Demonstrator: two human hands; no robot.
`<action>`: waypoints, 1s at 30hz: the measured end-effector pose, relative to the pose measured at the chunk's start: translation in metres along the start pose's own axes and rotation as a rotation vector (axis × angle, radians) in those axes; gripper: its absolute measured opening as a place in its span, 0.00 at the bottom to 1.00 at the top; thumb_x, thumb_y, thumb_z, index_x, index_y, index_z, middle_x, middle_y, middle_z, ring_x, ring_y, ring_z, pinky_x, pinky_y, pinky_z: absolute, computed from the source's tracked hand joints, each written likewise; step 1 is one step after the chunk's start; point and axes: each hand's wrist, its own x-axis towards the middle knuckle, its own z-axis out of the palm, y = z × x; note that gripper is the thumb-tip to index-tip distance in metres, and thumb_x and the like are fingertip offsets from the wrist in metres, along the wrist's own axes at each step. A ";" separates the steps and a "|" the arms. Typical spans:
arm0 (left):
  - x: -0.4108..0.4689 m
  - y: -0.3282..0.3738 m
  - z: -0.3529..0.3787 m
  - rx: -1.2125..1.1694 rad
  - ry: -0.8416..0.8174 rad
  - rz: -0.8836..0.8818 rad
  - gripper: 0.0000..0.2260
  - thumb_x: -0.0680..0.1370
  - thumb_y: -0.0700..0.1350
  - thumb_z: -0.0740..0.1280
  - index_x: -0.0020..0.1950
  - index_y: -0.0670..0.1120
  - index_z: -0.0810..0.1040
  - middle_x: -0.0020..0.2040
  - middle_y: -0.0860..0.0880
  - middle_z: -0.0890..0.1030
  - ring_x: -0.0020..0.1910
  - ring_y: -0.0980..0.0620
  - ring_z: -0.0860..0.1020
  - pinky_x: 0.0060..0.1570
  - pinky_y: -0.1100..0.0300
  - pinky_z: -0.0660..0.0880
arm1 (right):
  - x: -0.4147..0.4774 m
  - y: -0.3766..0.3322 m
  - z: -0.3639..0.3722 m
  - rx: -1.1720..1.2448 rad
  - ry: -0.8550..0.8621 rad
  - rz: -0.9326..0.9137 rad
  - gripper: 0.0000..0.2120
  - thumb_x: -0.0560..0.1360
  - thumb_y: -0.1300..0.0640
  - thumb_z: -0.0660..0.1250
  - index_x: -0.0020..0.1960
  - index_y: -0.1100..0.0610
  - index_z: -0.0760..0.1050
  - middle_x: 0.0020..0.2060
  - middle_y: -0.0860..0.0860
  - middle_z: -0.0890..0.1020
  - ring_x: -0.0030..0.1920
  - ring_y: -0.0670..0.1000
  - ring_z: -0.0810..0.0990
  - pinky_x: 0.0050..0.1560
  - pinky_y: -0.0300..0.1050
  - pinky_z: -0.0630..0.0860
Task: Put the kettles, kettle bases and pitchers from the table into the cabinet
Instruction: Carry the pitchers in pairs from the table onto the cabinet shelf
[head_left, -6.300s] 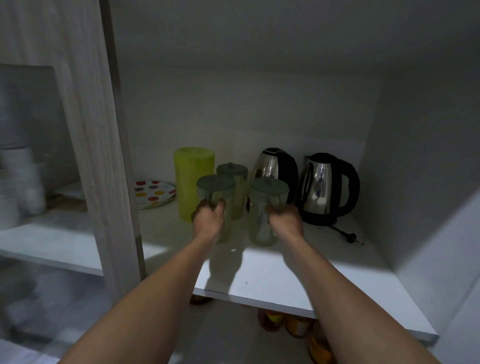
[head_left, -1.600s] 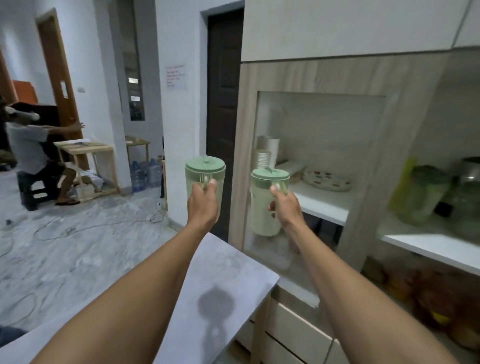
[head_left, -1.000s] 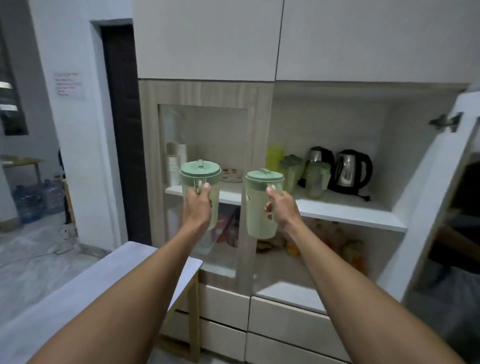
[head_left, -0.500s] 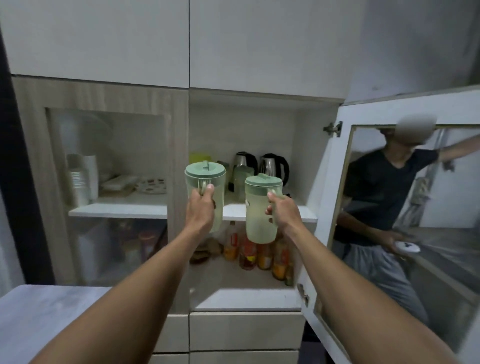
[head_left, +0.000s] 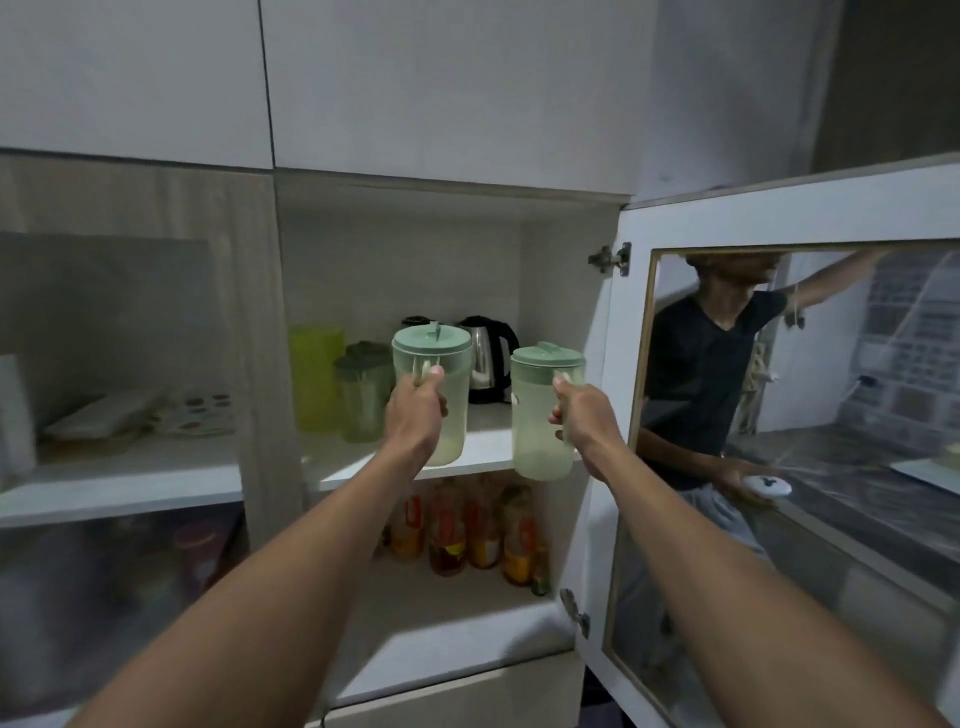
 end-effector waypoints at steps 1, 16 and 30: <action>0.008 -0.003 0.003 -0.008 -0.017 -0.001 0.20 0.81 0.59 0.56 0.52 0.43 0.76 0.43 0.45 0.79 0.42 0.47 0.77 0.46 0.48 0.75 | 0.007 0.001 0.001 -0.003 0.010 0.001 0.16 0.84 0.48 0.60 0.43 0.56 0.75 0.37 0.54 0.76 0.40 0.52 0.76 0.43 0.50 0.73; 0.118 -0.074 0.090 -0.068 -0.143 -0.064 0.20 0.82 0.57 0.57 0.58 0.41 0.76 0.44 0.46 0.77 0.43 0.48 0.76 0.46 0.52 0.71 | 0.135 0.068 0.026 -0.043 0.039 0.064 0.16 0.84 0.46 0.58 0.55 0.59 0.76 0.37 0.52 0.76 0.40 0.52 0.76 0.44 0.50 0.74; 0.234 -0.145 0.200 -0.104 -0.050 -0.270 0.22 0.80 0.58 0.61 0.61 0.41 0.76 0.50 0.42 0.81 0.48 0.44 0.79 0.54 0.50 0.73 | 0.287 0.143 0.049 0.009 0.024 0.188 0.13 0.84 0.50 0.61 0.59 0.60 0.74 0.40 0.54 0.75 0.37 0.50 0.74 0.40 0.36 0.75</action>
